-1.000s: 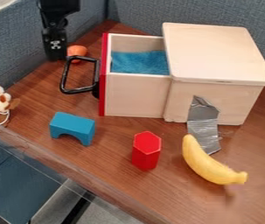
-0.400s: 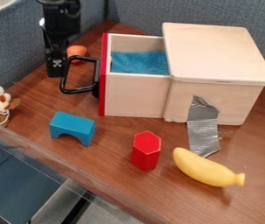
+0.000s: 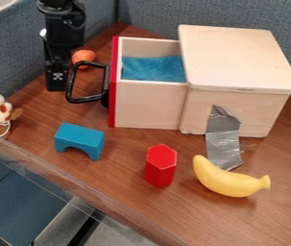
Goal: Close the drawer
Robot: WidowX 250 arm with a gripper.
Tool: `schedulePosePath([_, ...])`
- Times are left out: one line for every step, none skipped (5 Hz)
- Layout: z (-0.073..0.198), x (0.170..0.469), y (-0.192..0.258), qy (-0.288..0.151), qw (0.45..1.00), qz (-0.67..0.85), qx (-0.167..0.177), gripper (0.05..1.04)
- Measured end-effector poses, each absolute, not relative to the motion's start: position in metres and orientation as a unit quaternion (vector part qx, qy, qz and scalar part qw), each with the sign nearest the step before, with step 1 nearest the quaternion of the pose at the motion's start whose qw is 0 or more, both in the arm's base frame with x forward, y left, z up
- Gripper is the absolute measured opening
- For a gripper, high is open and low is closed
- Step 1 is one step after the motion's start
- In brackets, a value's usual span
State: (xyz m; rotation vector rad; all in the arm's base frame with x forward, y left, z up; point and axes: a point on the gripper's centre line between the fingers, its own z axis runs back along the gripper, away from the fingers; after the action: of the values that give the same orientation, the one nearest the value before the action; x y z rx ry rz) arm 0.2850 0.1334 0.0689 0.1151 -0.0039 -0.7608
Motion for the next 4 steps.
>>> schedulePosePath([0.062, 0.284, 0.146, 0.006, 0.931, -0.361, 0.05, 0.999])
schedulePosePath([0.056, 0.284, 0.155, 0.002, 0.932, -0.359, 0.043, 1.0])
schedulePosePath([0.048, 0.286, 0.16, -0.015, 0.934, -0.356, 0.034, 0.999])
schedulePosePath([0.042, 0.287, 0.162, -0.036, 0.937, -0.348, 0.017, 1.0])
